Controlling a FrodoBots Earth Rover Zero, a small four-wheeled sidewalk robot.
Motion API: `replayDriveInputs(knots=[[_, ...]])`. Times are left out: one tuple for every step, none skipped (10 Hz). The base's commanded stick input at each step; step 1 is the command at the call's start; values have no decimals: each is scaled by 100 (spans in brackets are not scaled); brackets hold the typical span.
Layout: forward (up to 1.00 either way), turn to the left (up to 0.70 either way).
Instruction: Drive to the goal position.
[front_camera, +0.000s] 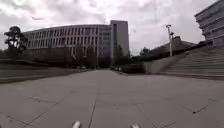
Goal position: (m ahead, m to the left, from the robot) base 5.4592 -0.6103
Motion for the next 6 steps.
replayDriveInputs(knots=[[70,0],[70,0],[70,0],[70,0],[70,0],[70,0]])
